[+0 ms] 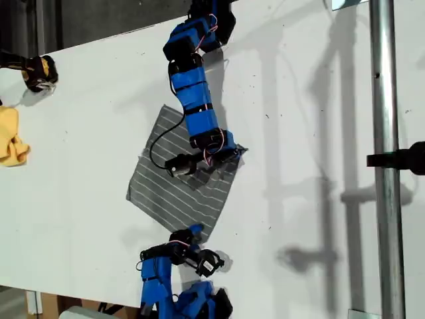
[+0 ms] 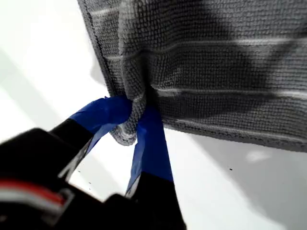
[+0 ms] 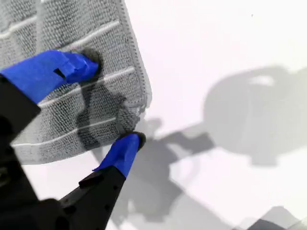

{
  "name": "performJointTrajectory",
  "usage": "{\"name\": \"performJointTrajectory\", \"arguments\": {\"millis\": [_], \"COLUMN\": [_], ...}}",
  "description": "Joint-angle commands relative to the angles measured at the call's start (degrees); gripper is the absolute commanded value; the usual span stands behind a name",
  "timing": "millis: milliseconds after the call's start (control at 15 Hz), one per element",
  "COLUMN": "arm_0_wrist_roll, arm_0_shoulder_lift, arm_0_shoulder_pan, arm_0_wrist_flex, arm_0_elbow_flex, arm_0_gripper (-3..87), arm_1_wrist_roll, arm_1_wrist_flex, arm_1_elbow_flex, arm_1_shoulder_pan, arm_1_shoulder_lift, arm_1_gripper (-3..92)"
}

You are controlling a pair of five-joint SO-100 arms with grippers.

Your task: Grasp corners of a towel and fold twice.

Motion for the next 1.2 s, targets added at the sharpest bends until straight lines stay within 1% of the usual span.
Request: {"name": "performJointTrajectory", "arguments": {"millis": [0,67,200,400,733,1000,1133], "arm_0_wrist_roll": [-0.4,-0.3,0.4,0.8,0.4,1.3,1.1], "arm_0_shoulder_lift": [-5.4,-7.6,-7.4,-3.8,10.4,20.5,25.6], "arm_0_shoulder_pan": [-1.5,-1.8,-1.5,-0.8,1.4,5.4,7.5], "arm_0_wrist_flex": [0.8,1.4,2.2,4.2,9.1,9.1,7.5], "arm_0_elbow_flex": [-3.9,-5.4,-6.6,-6.8,-8.5,-10.6,-11.2], "arm_0_gripper": [11.2,5.1,-0.9,-1.5,-1.5,-1.5,-1.5], "arm_1_wrist_roll": [0.7,0.7,0.7,0.3,-1.6,-5.9,-6.9], "arm_1_wrist_flex": [-0.1,-0.2,-0.4,-0.4,-0.1,-2.8,-3.2], "arm_1_elbow_flex": [0.0,0.2,0.5,0.6,0.9,0.8,1.0], "arm_1_shoulder_pan": [-1.1,-1.1,-0.9,-0.7,-1.2,-2.0,-1.9], "arm_1_shoulder_lift": [5.0,5.1,5.1,5.8,11.8,18.9,19.7], "arm_1_gripper": [-0.2,-0.2,-0.2,-0.2,-0.2,-0.2,-0.2]}}
